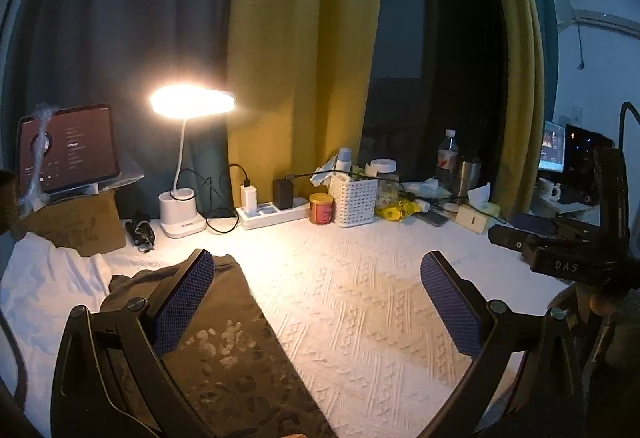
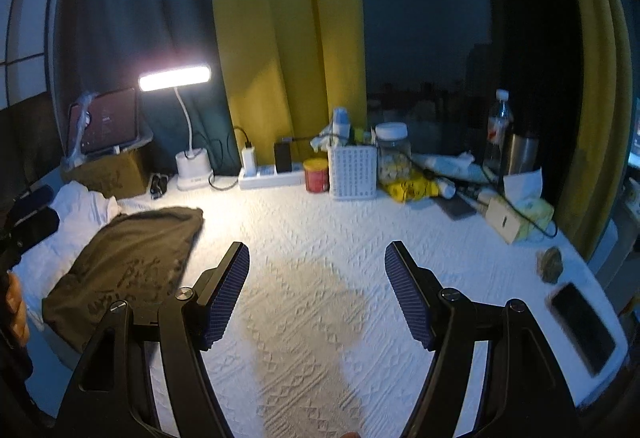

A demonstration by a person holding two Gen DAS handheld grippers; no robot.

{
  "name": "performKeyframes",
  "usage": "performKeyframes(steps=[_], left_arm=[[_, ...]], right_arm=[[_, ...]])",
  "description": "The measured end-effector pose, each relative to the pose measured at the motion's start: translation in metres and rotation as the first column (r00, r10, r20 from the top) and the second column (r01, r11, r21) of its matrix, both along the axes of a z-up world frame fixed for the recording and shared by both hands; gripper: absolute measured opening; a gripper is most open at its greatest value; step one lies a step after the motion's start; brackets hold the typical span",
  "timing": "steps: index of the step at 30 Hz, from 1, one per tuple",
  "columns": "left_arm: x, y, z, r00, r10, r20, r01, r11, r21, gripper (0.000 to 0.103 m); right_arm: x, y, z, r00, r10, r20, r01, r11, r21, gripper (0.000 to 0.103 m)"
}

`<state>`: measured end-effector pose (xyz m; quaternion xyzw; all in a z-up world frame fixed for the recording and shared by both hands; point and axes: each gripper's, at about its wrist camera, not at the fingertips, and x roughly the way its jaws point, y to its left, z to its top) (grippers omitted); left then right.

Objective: Fold small clothes

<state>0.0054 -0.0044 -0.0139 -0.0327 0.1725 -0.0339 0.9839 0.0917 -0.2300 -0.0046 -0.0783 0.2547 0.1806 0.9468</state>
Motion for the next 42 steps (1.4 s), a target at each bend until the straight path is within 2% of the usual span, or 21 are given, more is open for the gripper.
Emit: performKeyframes(steps=[16,25,34,39,42], left_arm=[[-0.012,0.005,0.042,0.992,0.031,0.121,-0.036,0.999,0.038,0.102],[-0.02,0.011,0.056,0.987,0.06,0.147,-0.07,0.995,0.067,0.102],[-0.036,0.026,0.075,0.972,0.128,0.197,-0.137,0.99,0.037,0.102],[-0.047,0.039,0.091,0.962,0.171,0.215,-0.17,0.985,-0.021,0.102],[-0.053,0.044,0.098,0.952,0.2,0.233,-0.202,0.979,-0.017,0.102]], right_arm=[[-0.022,0.014,0.073,0.984,0.016,0.18,-0.021,1.0,0.022,0.074],[-0.035,0.026,0.102,0.969,0.038,0.243,-0.044,0.999,0.021,0.074],[-0.05,0.037,0.129,0.95,0.057,0.306,-0.07,0.997,0.031,0.074],[-0.059,0.045,0.144,0.937,0.066,0.344,-0.079,0.997,0.022,0.074],[-0.064,0.049,0.15,0.93,0.085,0.358,-0.1,0.995,0.024,0.074]])
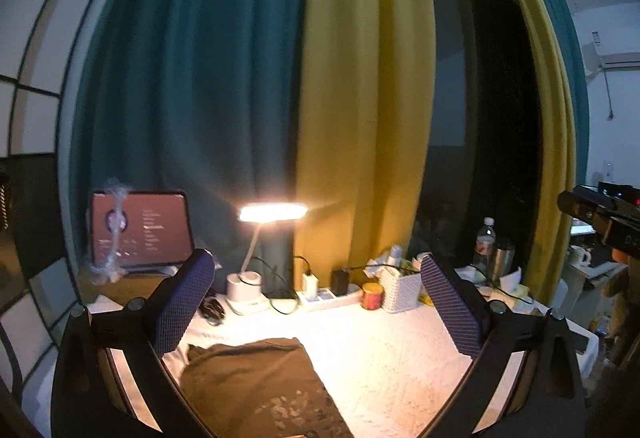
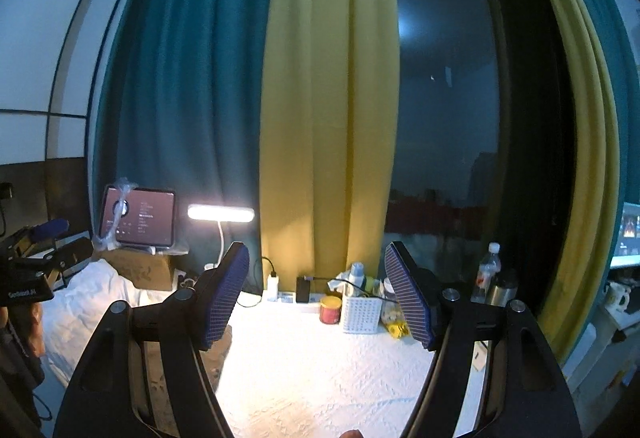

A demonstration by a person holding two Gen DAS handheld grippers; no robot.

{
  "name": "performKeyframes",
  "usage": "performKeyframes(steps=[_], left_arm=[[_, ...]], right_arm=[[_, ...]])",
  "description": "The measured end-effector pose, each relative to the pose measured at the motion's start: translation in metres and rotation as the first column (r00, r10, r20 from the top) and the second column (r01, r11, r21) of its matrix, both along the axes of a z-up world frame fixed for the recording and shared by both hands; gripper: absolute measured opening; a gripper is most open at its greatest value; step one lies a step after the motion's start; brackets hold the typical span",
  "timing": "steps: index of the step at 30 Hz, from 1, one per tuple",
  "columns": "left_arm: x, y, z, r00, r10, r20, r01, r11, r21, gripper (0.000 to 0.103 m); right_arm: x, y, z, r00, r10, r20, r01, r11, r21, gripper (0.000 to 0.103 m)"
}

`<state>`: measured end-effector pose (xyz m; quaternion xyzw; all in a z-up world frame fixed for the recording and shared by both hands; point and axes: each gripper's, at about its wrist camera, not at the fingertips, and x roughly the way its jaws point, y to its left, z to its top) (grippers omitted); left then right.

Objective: Fold small clothes

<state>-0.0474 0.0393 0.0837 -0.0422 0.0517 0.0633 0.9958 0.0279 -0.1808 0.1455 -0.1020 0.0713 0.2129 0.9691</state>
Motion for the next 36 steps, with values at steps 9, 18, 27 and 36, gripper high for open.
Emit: performKeyframes(steps=[9,18,27,36], left_arm=[[-0.013,0.013,0.011,0.999,0.035,0.025,-0.035,0.999,-0.007,0.102],[-0.021,0.02,0.022,0.996,0.079,0.032,-0.08,0.996,0.034,0.102],[-0.033,0.026,0.033,0.991,0.118,0.06,-0.121,0.991,0.062,0.102],[-0.028,0.034,0.023,0.99,0.133,0.039,-0.135,0.99,0.049,0.102]], right_arm=[[-0.012,0.01,0.014,0.999,0.022,0.039,-0.023,0.999,0.026,0.074],[-0.018,0.024,0.03,0.997,0.046,0.065,-0.048,0.998,0.034,0.074],[-0.022,0.029,0.037,0.994,0.068,0.091,-0.074,0.996,0.056,0.074],[-0.009,0.031,0.025,0.996,0.075,0.054,-0.078,0.996,0.053,0.074]])
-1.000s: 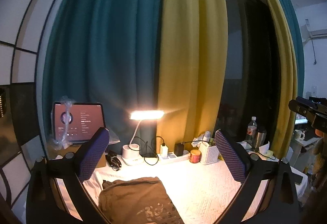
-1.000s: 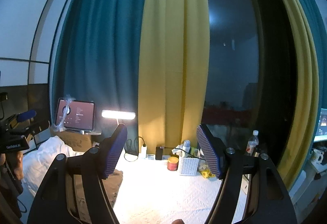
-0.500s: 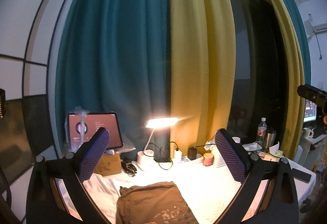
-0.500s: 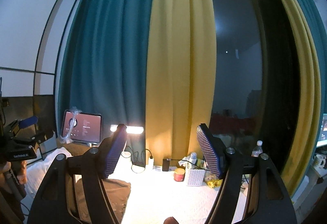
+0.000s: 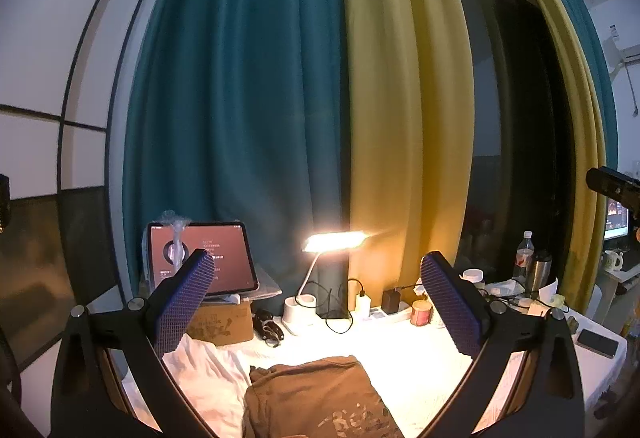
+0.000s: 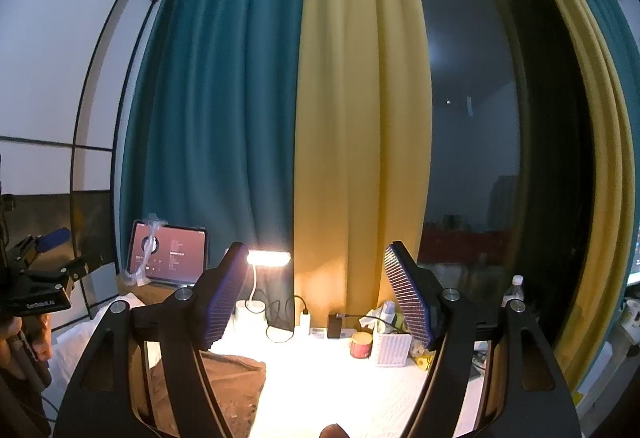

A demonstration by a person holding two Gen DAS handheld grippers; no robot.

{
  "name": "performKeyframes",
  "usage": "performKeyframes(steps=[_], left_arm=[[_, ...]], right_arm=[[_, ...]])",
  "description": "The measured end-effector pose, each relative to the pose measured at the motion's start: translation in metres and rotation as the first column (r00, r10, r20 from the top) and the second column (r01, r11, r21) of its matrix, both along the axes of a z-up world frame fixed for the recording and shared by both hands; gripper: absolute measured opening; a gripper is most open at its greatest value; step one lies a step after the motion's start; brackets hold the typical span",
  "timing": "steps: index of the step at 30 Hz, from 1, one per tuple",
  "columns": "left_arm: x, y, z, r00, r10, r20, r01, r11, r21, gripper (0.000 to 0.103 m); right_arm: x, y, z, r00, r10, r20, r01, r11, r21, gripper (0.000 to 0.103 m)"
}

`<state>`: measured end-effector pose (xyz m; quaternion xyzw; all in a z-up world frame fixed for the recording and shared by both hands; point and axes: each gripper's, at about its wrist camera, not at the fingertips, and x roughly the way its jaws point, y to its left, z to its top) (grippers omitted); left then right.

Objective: Fold small clothes

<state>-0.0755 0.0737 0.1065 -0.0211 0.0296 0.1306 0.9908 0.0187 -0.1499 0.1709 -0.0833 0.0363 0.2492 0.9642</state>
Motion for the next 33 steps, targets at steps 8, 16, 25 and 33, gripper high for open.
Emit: performKeyframes(steps=[8,16,25,33], left_arm=[[0.01,-0.001,-0.008,1.0,-0.007,-0.023,0.007,1.0,-0.004,0.102],[0.017,-0.002,-0.011,1.0,-0.005,-0.028,0.004,1.0,-0.009,0.102],[0.017,-0.004,-0.01,1.0,-0.013,-0.023,0.013,1.0,-0.009,0.102],[0.019,-0.005,-0.009,0.999,-0.025,-0.022,0.025,1.0,-0.008,0.102]], right_arm=[[0.014,0.0,-0.012,0.999,-0.007,-0.043,0.007,1.0,-0.01,0.074],[0.019,-0.002,-0.015,0.998,-0.013,-0.055,0.012,1.0,-0.01,0.074],[0.022,-0.005,-0.018,0.998,-0.018,-0.057,0.017,1.0,-0.011,0.074],[0.022,-0.008,-0.019,0.998,-0.023,-0.055,0.023,1.0,-0.009,0.074]])
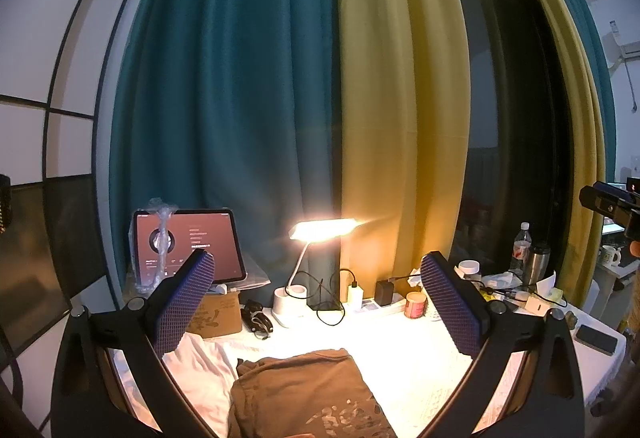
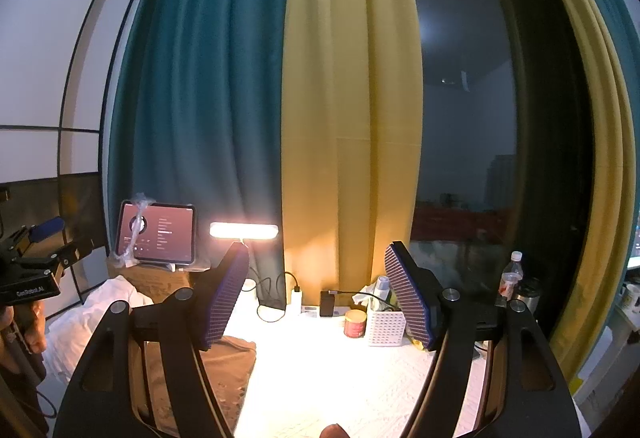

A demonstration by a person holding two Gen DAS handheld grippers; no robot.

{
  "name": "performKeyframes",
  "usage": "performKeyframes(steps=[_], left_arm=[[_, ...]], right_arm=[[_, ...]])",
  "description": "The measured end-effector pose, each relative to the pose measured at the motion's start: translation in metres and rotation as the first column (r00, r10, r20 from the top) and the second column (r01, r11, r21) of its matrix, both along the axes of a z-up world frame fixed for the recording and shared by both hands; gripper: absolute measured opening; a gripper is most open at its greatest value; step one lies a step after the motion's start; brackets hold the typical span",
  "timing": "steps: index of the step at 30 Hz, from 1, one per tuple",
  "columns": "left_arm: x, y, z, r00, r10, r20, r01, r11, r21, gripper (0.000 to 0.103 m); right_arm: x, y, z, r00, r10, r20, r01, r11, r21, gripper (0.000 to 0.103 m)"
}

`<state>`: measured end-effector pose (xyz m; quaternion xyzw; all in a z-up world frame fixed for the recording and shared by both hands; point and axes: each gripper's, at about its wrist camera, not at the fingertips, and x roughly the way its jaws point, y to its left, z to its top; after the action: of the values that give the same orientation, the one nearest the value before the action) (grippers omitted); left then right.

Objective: Fold small clothes

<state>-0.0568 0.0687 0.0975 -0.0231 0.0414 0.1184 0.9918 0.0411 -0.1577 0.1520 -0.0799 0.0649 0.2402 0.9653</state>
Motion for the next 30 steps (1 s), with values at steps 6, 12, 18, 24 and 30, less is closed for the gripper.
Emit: performKeyframes(steps=[6,12,18,24,30], left_arm=[[0.0,-0.001,0.0,1.0,-0.001,0.001,0.001,1.0,0.001,0.102],[0.001,-0.001,0.0,1.0,-0.003,0.001,0.003,1.0,0.003,0.102],[0.001,-0.001,0.0,1.0,-0.006,0.002,0.006,1.0,0.001,0.102],[0.002,-0.001,0.001,1.0,-0.011,0.002,0.011,1.0,0.001,0.102],[0.002,-0.001,0.002,1.0,-0.013,0.001,0.013,1.0,-0.001,0.102]], right_arm=[[0.002,-0.006,-0.001,1.0,-0.01,0.002,0.01,1.0,0.011,0.074],[0.003,-0.008,-0.002,1.0,-0.014,0.002,0.014,1.0,0.013,0.074],[0.003,-0.008,-0.001,1.0,-0.012,0.002,0.012,1.0,0.015,0.074],[0.004,-0.01,-0.001,1.0,-0.015,0.001,0.015,1.0,0.017,0.074],[0.005,-0.011,-0.002,1.0,-0.016,0.001,0.016,1.0,0.022,0.074]])
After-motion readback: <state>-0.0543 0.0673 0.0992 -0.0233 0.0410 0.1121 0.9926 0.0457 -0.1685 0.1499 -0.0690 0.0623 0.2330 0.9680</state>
